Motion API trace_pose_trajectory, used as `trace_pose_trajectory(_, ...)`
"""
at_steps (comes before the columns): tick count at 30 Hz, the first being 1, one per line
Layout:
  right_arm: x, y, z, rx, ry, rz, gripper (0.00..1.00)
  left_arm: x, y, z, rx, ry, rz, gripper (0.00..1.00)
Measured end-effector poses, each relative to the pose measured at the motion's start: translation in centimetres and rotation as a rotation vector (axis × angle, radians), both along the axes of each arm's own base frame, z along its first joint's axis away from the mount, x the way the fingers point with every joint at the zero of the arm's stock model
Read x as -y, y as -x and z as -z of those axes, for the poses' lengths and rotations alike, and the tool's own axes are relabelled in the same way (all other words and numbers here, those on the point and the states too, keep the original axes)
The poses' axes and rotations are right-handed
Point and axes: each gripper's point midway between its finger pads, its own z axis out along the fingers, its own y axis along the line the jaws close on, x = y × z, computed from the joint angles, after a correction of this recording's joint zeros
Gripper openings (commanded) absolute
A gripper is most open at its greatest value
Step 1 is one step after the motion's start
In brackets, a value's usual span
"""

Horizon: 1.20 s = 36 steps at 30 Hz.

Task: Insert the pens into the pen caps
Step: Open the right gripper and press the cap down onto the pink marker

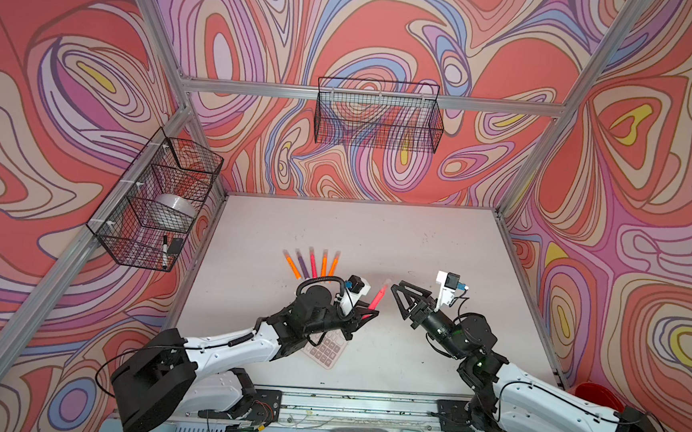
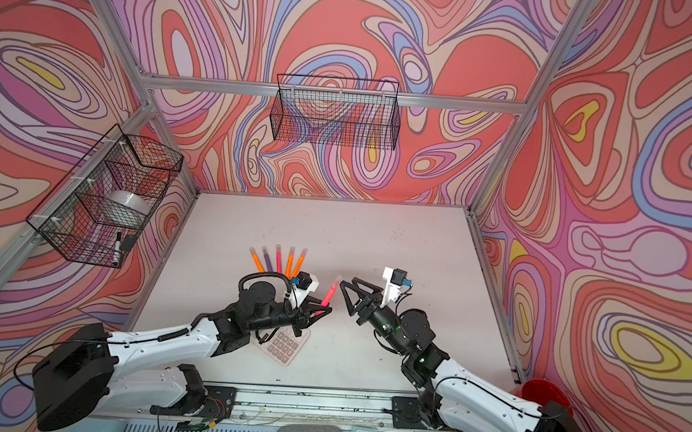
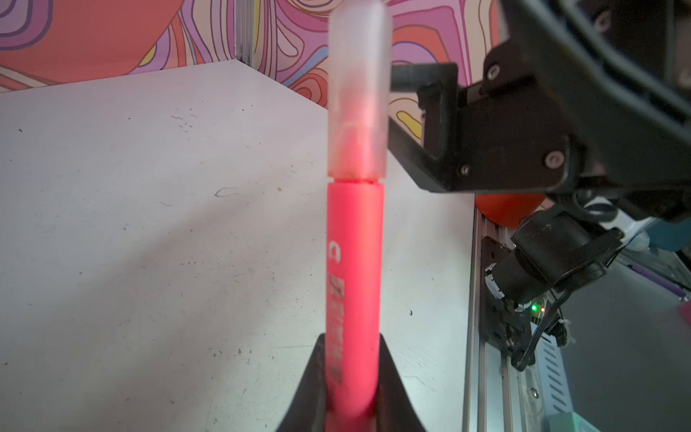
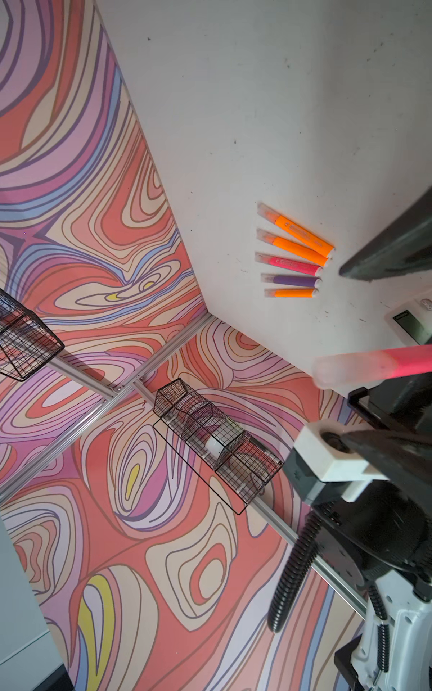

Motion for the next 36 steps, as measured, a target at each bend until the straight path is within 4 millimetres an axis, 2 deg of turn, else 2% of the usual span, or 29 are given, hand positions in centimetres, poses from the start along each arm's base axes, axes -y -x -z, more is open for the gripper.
trace_pose_trajectory(2,-0.3,-0.4,0.5,-0.015,0.014,0.002,0.64,-0.3,0.1,0.7,0.006,-0.017,-0.002,0.0)
trace_pose_trajectory(6,-1.0,-1.0,1.3,-0.035,0.042,0.001,0.59,-0.2,0.1,0.6,0.029,-0.019,-0.002,0.0)
trace_pose_trajectory(12,-1.9,-1.5,0.0,-0.015,0.032,-0.014,0.49,0.0,0.0,0.9,0.043,-0.029,-0.004,0.0)
trace_pose_trajectory(20,-2.8,-1.7,0.7,-0.03,0.049,-0.045,0.45,-0.1,-0.2,1.1,0.045,-0.037,-0.013,0.0)
trace_pose_trajectory(24,-3.2,-1.8,0.5,-0.027,0.051,-0.06,0.37,-0.1,-0.3,1.1,0.046,-0.038,-0.018,0.0)
trace_pose_trajectory(27,-3.5,-1.8,0.7,-0.031,0.056,-0.07,0.28,-0.1,-0.4,1.1,0.047,-0.039,-0.022,0.0)
trace_pose_trajectory(34,-4.1,-2.4,1.3,-0.044,0.088,-0.072,0.0,-0.3,-0.6,1.1,0.05,-0.044,-0.039,0.0)
trace_pose_trajectory(36,-4.1,-2.5,1.4,-0.044,0.093,-0.071,0.0,-0.3,-0.8,1.2,0.051,-0.048,-0.047,0.0)
